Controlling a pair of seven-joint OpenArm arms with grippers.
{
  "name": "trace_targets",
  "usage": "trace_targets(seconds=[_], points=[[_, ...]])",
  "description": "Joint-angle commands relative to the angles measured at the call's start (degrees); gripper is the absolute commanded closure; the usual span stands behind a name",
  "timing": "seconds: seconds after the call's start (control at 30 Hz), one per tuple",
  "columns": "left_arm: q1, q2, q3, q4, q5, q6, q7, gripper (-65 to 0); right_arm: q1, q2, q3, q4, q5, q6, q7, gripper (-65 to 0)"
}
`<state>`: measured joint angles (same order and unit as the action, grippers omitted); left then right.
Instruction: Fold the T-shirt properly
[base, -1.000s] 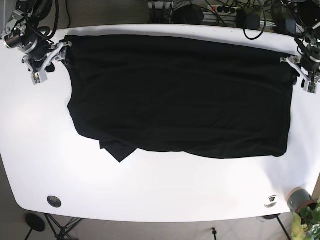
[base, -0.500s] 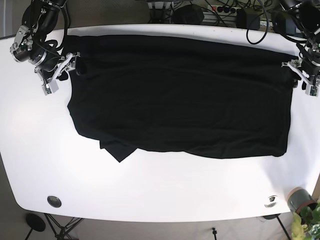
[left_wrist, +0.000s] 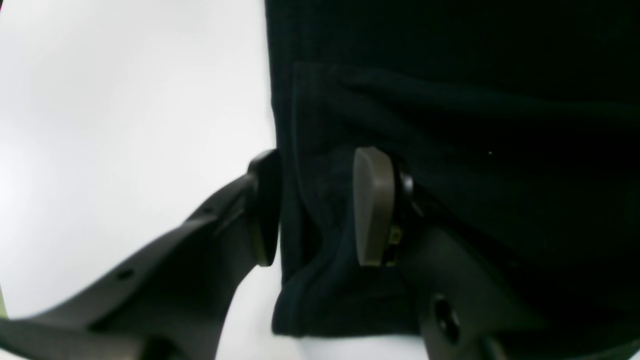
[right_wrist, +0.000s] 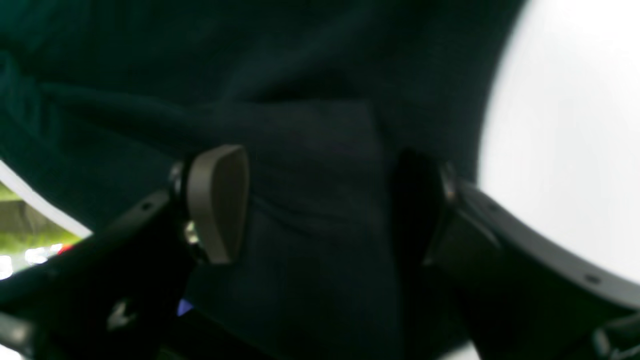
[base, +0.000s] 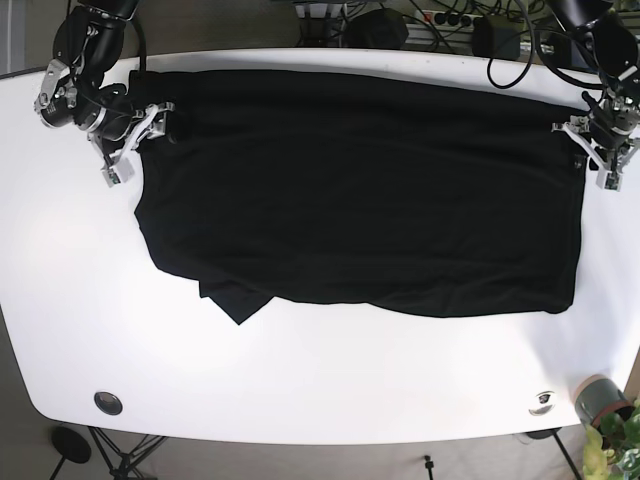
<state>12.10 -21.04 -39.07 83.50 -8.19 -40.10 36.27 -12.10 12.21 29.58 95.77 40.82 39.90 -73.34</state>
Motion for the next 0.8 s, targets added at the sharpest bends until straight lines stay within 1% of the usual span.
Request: trace_targets(seconds=[0.0, 0.17, 0.2, 0.27, 0.37, 0.43, 0.53, 0.6, 0.77], points=[[-0.2, -1.1, 0.5, 0.8, -0.9, 0.1, -2.6, -22.5, 0.5, 0.6, -0.4, 0.7, 1.2, 0.1, 0.9, -44.4], [-0.1, -1.1, 1.0, 0.0, -0.9, 0.1, -2.9, -22.4, 0.5, -0.9, -0.5, 1.0, 1.2, 0.1, 0.9, -44.2], [-0.1, -1.2, 1.0, -0.6, -0.9, 0.1, -3.0, -22.4, 0.6, -1.0, -0.5, 1.0, 1.2, 0.1, 0.9, -43.3], [-0.3, -1.2, 1.0, -1.9, -0.9, 0.1, -3.0, -22.4, 0.7, -1.1, -0.5, 0.7, 1.2, 0.1, 0.9, -38.8], [-0.4, -1.2, 1.0, -3.3, -0.9, 0.1, -3.0, -22.4, 1.3, -1.2, -0.5, 0.6, 1.2, 0.1, 0.9, -26.5], [-0.4, -1.3, 1.0, -3.5, -0.9, 0.1, -3.0, -22.4, 1.4, -1.3, -0.4, 0.6, 1.2, 0.1, 0.9, -16.2], [-0.4, -1.3, 1.1, -3.5, -0.9, 0.1, -3.1, -22.4, 1.6, -1.3, -0.4, 0.8, 1.2, 0.1, 0.9, -4.4], [-0.4, -1.3, 1.1, -3.5, -0.8, 0.1, -3.1, -22.4, 2.1, -1.3, -0.4, 0.9, 1.2, 0.1, 0.9, -2.2], [-0.4, -1.3, 1.1, -5.0, -0.8, 0.1, -3.1, -22.4, 2.2, -0.9, -0.2, 1.0, 1.4, 0.1, 0.9, -2.7]])
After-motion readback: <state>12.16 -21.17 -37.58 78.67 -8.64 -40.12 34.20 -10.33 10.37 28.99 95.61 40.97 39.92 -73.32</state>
